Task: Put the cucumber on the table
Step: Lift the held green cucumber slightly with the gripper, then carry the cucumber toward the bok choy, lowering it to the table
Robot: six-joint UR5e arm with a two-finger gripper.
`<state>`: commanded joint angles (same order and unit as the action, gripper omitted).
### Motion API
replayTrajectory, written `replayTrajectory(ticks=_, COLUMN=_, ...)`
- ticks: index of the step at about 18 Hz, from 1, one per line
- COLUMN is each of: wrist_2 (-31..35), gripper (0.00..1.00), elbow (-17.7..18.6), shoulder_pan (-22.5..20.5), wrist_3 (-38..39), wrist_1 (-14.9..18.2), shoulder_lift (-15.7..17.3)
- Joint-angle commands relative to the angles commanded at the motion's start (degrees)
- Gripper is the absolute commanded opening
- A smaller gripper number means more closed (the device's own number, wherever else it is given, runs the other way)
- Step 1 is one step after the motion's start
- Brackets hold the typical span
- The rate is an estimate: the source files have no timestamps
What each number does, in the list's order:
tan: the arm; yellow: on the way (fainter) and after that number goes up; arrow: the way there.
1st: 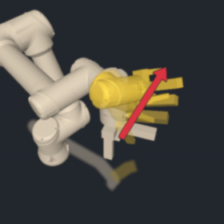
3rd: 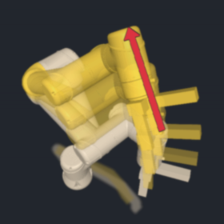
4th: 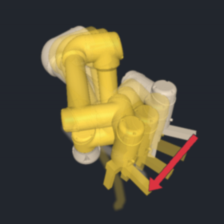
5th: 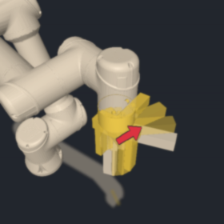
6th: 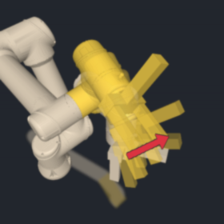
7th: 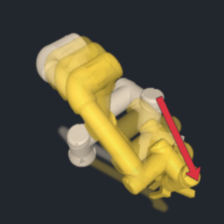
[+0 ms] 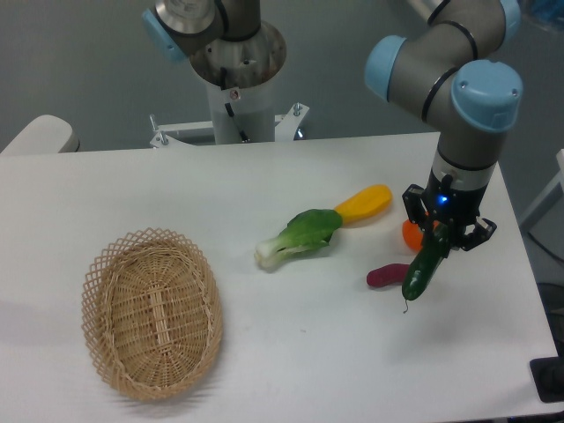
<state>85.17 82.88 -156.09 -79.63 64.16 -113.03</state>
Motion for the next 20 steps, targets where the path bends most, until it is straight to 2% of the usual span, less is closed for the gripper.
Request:
replayTrajectory(ticks=9, wrist_2=0.53, gripper=0.17, elbow=0.35, shoulder_pan=1.23, wrist_3=1.05, wrist_1=-0.26, shoulder_lift=-0.7)
replayTrajectory(ticks=12, wrist_2=0.44, gripper=0.17, elbow=0.35, shoulder_pan=1.93, wrist_3=4.3, wrist_1=-0.53, shoulder_lift=-1.23)
replayTrajectory(ticks=15, wrist_2=1.14, gripper=0.17, elbow=0.44, shoulder_pan=3.51, wrist_3=7.55, wrist_1=-2.19, shoulder_lift=-2.19)
replayTrajectory(ticks=20, wrist_2=1.93, gripper=0.17, elbow=0.18, shoulder_pan=5.8, wrist_3=18.16, wrist_1=-2.37, shoulder_lift=-4.83)
